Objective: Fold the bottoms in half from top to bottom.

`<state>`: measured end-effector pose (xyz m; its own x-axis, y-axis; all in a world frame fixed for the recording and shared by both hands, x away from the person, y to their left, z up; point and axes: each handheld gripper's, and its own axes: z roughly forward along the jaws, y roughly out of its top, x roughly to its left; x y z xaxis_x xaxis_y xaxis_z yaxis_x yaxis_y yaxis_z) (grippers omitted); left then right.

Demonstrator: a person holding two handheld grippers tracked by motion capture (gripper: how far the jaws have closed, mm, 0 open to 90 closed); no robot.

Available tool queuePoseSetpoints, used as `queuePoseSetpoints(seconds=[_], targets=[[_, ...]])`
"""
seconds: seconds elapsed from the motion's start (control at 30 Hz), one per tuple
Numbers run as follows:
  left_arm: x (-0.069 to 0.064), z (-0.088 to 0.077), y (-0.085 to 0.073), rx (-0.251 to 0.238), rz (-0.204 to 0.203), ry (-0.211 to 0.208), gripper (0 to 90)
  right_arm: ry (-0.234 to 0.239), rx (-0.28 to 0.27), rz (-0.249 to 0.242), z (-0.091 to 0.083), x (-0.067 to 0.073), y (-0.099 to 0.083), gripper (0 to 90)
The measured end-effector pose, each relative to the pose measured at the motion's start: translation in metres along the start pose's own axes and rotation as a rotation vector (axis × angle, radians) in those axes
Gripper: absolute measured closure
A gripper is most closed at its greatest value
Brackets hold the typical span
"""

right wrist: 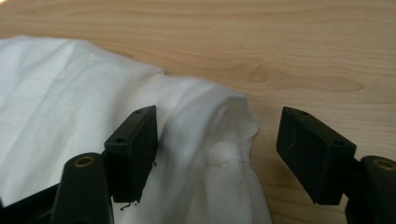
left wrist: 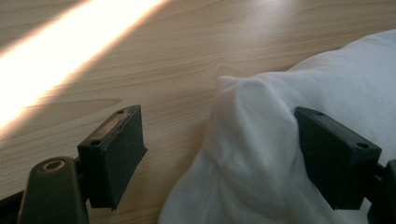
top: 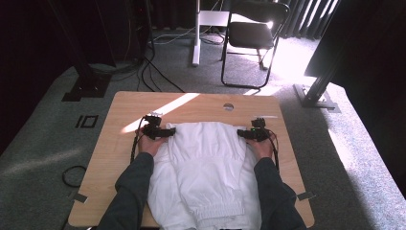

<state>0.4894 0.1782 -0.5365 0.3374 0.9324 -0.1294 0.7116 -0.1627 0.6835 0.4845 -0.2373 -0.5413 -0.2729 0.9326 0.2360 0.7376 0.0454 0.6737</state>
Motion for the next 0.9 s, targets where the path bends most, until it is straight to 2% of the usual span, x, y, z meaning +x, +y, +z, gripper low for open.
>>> queuePoseSetpoints(seconds=[0.07,0.13,0.2,0.23,0.27,0.33,0.4,0.43,0.47,0.6,0.63,0.7,0.77,0.83,0.9], targets=[[0.002,0.005,-0.001,0.021,-0.003,0.004,19.5,-0.008,0.007,0.006,0.005,0.0,0.0,32.8],[0.005,0.006,-0.002,0.01,-0.006,0.007,20.3,-0.003,0.004,0.019,0.007,0.0,0.0,36.8],[0.008,0.004,-0.001,0.015,-0.025,0.013,26.0,-0.003,0.003,0.013,0.009,0.0,0.001,42.6],[0.009,0.002,0.0,0.016,-0.029,0.02,32.2,-0.004,0.012,0.009,0.009,0.001,0.001,50.0],[0.01,0.001,-0.001,0.022,-0.029,0.0,44.4,0.007,0.026,0.003,0.008,0.002,0.002,58.4],[0.01,0.001,-0.002,0.04,-0.024,-0.063,70.5,0.021,0.045,-0.006,0.008,0.004,0.002,69.9],[0.009,-0.001,-0.002,0.05,-0.02,-0.08,86.2,0.036,0.055,-0.011,0.007,0.005,0.002,80.4],[0.009,-0.001,-0.002,0.05,-0.02,-0.08,88.0,0.036,0.055,-0.011,0.007,0.005,0.002,80.4],[0.009,-0.007,0.0,0.027,-0.009,-0.074,88.0,0.038,0.052,-0.012,0.006,0.004,0.003,82.2],[0.019,-0.029,0.008,-0.067,-0.046,-0.11,89.5,0.066,-0.074,0.018,-0.022,-0.006,0.01,85.3],[0.019,-0.029,0.008,-0.067,-0.046,-0.11,89.5,0.066,-0.074,0.018,-0.022,-0.006,0.01,85.3],[0.021,-0.042,0.014,-0.118,-0.054,-0.125,89.5,0.084,-0.139,0.031,-0.035,-0.01,0.015,85.3],[0.018,-0.049,0.018,-0.146,-0.038,-0.125,89.4,0.082,-0.153,0.002,-0.039,-0.009,0.017,85.3],[0.015,-0.054,0.02,-0.172,-0.032,-0.139,89.4,0.076,-0.17,0.008,-0.043,-0.007,0.018,85.3],[0.013,-0.062,0.02,-0.182,-0.02,-0.145,89.3,0.097,-0.197,0.003,-0.05,-0.007,0.019,85.1]])
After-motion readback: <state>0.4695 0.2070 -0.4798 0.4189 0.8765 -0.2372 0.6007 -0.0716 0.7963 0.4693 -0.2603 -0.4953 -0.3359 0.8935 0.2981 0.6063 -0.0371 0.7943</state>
